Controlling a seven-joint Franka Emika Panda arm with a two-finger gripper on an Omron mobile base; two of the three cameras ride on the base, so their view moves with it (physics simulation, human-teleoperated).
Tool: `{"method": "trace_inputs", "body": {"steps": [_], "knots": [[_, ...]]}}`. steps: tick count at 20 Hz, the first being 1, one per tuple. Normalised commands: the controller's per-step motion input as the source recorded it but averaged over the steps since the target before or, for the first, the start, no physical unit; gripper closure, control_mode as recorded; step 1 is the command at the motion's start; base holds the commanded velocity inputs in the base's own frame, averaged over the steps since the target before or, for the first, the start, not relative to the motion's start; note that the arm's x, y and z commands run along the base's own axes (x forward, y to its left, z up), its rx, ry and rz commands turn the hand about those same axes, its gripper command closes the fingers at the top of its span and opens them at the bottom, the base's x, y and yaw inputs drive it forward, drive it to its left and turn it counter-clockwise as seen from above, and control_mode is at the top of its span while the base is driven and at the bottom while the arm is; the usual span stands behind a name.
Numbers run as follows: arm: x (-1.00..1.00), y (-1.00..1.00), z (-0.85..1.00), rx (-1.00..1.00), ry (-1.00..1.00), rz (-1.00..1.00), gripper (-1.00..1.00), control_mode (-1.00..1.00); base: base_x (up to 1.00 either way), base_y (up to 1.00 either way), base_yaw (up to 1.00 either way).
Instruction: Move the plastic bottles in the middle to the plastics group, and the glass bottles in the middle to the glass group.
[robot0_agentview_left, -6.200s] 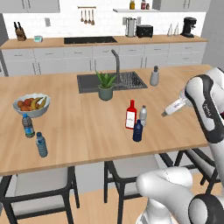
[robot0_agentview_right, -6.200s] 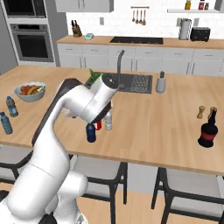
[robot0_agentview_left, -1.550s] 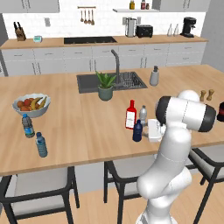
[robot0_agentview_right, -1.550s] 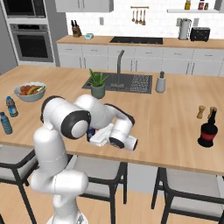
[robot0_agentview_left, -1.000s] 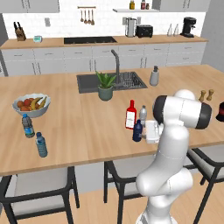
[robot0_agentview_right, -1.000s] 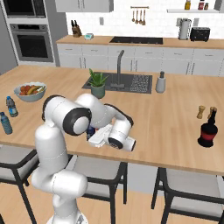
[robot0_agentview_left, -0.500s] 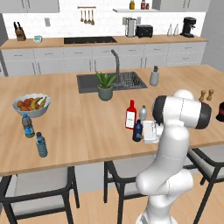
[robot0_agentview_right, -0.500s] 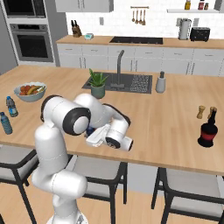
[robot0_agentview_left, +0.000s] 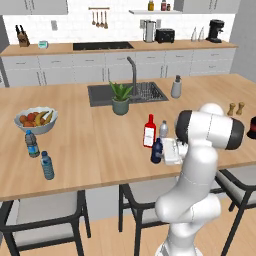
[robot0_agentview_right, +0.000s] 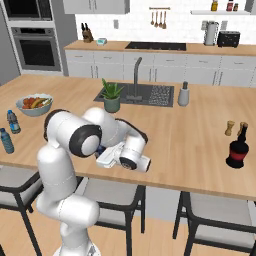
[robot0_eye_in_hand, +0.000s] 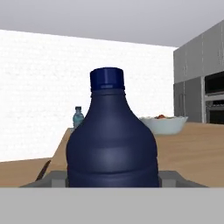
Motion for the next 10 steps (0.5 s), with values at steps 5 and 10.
{"method": "trace_inputs", "body": {"steps": [5,10], "knots": [[-0.30,0.67,0.27,0.00,0.04,0.02,1.00,-1.00,0.00,0.00,0.00],[-0.11,0.88,0.26,-0.05,0.03,0.00,1.00,-1.00,0.00,0.00,0.00]]}}
